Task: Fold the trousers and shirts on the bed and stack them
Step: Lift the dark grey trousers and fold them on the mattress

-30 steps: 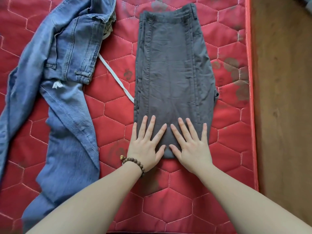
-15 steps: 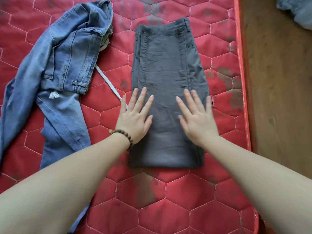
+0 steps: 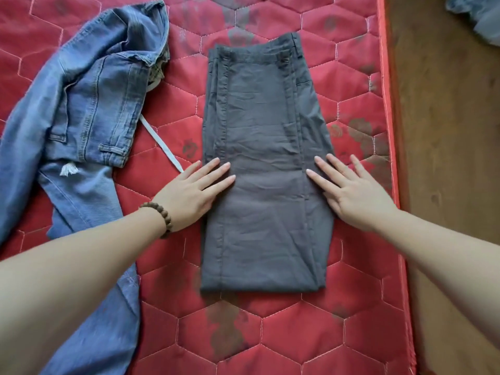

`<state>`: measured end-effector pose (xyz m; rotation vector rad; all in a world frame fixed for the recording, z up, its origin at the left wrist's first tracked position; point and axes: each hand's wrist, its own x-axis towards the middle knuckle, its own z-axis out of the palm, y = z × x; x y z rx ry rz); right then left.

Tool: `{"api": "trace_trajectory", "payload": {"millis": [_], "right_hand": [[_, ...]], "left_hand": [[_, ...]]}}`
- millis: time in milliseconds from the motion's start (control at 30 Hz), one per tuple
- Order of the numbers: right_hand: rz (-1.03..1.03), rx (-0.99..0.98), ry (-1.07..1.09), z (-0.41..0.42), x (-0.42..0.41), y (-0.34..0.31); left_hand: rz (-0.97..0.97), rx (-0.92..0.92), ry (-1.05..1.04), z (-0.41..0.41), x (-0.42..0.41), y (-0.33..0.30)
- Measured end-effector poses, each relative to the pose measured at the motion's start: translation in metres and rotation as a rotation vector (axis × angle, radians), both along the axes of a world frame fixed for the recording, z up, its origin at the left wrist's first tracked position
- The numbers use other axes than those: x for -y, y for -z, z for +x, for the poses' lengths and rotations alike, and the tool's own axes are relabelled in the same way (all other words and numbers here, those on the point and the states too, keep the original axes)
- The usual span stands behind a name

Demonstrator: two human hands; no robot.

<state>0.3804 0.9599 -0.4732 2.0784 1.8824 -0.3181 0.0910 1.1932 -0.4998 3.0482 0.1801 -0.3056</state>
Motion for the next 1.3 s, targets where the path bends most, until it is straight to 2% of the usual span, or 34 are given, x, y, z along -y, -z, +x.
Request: {"api": "trace_trajectory", "payload": {"millis": [100,200,300,367,433,500,533,600,633,733,833,900,1033,1167,1233,1300], "right_hand": [[0.002,0.039,-0.175,0.016,0.006,-0.009],[0.042,0.065,-0.283,0.019,-0.002,-0.011],[-0.004,0.017,-0.403,0.009,-0.016,-0.004],[-0.059,-0.02,-0.49,0.001,-0.027,-0.001],[-0.161,-0.132,-0.455,-0.002,-0.036,-0.004],[-0.289,-0.343,-0.316,-0.002,-0.044,-0.013],[-0.325,-0.524,-0.172,0.001,-0.048,-0.019],[-0.333,-0.946,0.291,0.014,-0.063,-0.034],[-0.282,-1.071,0.489,0.024,-0.076,-0.037],[-0.054,-1.058,0.959,0.06,-0.119,-0.027],[0.049,-1.316,1.324,0.061,-0.145,-0.012],[0.133,-1.352,1.396,0.057,-0.145,-0.003],[0.271,-1.425,1.278,0.051,-0.14,-0.003],[0.53,-1.253,1.207,0.049,-0.136,-0.002],[0.57,-1.18,1.25,0.044,-0.133,0.003],[0.528,-1.162,1.327,0.034,-0.128,0.011]], "left_hand": [[0.099,-0.008,0.135,-0.012,-0.016,-0.005],[0.108,0.023,0.236,-0.01,-0.02,-0.004],[0.031,0.016,0.29,0.006,-0.014,-0.005],[-0.035,-0.056,0.27,0.014,-0.011,-0.008],[-0.16,-0.116,0.191,0.016,-0.009,-0.011],[-0.426,-0.12,0.076,0.018,-0.01,-0.018],[-0.647,-0.122,-0.037,0.022,-0.013,-0.024],[-1.167,-0.081,-0.358,0.035,-0.031,-0.041],[-1.358,-0.025,-0.534,0.044,-0.046,-0.045],[-1.51,0.097,-1.086,0.075,-0.088,-0.034],[-1.769,0.2,-1.321,0.102,-0.093,-0.027],[-1.737,0.268,-1.361,0.111,-0.09,-0.019],[-1.548,0.498,-1.322,0.119,-0.091,-0.007],[-1.483,0.599,-1.21,0.129,-0.096,-0.007],[-1.413,0.588,-1.184,0.132,-0.098,-0.006],[-1.238,0.518,-1.181,0.134,-0.097,-0.005]]}}
